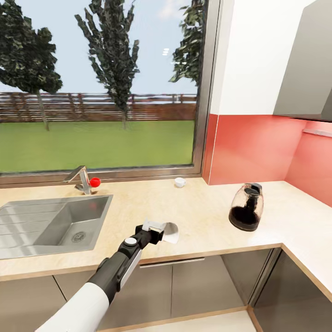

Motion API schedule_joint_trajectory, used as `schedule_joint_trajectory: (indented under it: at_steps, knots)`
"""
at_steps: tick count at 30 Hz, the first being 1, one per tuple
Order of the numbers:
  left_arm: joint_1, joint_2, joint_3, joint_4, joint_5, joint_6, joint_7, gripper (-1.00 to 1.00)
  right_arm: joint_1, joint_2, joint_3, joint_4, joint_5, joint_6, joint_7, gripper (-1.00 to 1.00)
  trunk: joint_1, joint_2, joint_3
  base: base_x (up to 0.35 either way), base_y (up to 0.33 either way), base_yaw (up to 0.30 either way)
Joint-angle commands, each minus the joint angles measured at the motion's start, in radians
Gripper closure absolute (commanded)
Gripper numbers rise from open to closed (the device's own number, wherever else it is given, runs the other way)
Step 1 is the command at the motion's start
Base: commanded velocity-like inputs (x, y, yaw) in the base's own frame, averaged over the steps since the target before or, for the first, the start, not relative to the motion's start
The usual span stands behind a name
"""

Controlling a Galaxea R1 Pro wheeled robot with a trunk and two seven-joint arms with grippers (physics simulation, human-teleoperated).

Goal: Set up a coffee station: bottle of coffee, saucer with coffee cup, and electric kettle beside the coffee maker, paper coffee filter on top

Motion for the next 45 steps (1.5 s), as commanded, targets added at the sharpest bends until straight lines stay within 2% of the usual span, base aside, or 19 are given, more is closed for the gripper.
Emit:
schedule_joint_trajectory:
  at_steps: [1, 10, 13, 16, 31, 45]
  knots:
    - [-0.001, 0.000, 0.002, 0.002, 0.005, -0.002, 0.001, -1.00, 0.000, 0.000, -0.002, -0.001, 0.000, -0.002, 0.001, -1.00, 0.001, -0.002, -0.002, 0.001, 0.000, 0.000]
    - [-0.010, -0.001, 0.017, 0.061, 0.005, -0.035, 0.002, -1.00, 0.000, 0.000, -0.002, 0.000, 0.000, -0.003, -0.003, -1.00, 0.001, -0.002, -0.002, 0.000, 0.000, 0.000]
    - [-0.011, -0.002, 0.050, 0.077, 0.004, -0.039, 0.002, -1.00, 0.000, 0.000, -0.002, 0.000, 0.000, -0.003, -0.004, -1.00, 0.001, -0.002, -0.002, 0.000, 0.000, -0.003]
    - [-0.011, -0.001, 0.058, 0.079, 0.003, -0.040, 0.001, -1.00, 0.000, 0.000, -0.002, 0.000, 0.000, -0.003, -0.004, -1.00, 0.001, -0.002, -0.002, 0.000, 0.000, -0.141]
    - [-0.004, -0.001, 0.056, 0.082, 0.007, -0.040, -0.001, -1.00, 0.000, 0.000, -0.002, 0.001, 0.000, -0.003, -0.007, -1.00, 0.001, -0.002, -0.002, 0.085, 0.000, -0.038]
    - [-0.002, -0.006, 0.057, 0.131, 0.008, -0.049, -0.001, -1.00, 0.000, 0.000, -0.001, 0.001, 0.000, -0.003, -0.007, -1.00, 0.001, -0.002, -0.002, 0.105, 0.000, 0.000]
